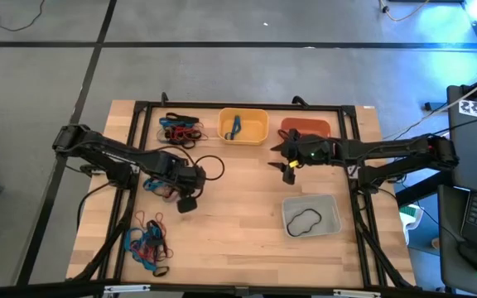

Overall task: Sort rubber bands into baskets
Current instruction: Put the red rubber band into the orange bin

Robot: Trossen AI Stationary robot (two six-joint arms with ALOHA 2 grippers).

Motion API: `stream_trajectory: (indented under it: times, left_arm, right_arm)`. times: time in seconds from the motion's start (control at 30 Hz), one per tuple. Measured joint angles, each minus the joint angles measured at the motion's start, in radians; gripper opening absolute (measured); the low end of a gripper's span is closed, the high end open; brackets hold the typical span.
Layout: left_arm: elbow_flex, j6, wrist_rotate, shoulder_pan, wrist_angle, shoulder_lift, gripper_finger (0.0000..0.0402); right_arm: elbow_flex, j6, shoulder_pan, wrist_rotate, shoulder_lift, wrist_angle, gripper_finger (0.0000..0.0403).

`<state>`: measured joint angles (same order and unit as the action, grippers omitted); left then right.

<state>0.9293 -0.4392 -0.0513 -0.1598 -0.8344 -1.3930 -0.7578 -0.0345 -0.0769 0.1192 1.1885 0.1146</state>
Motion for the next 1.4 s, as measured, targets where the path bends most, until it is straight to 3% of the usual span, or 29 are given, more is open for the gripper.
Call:
stream_trajectory:
  times: [0.4,0.57,0.67,0.97,1.4]
  left_arm:
    - [0.06,0.188,-0.007,-0.005,0.297,0.0,0.0013]
    - [0.06,0.273,-0.065,-0.004,0.442,0.0,0.0013]
    - [0.06,0.308,-0.089,0.0,0.511,0.0,0.0013]
    - [0.06,0.331,-0.149,0.036,0.631,-0.039,0.0013]
    - [0.06,0.407,-0.155,0.045,0.724,-0.101,0.0013]
  right_arm:
    - [0.0,0.0,0.0,-0.06,0.132,-0.129,0.0241]
    - [0.0,0.0,0.0,-0.168,0.187,-0.244,0.0245]
    - [0.0,0.003,0.0,-0.26,0.227,-0.3,0.0267]
    - [0.0,-0.009,0.006,-0.333,0.336,-0.462,0.0342]
    - [-0.001,-0.123,0.05,-0.383,0.402,-0.541,0.0335]
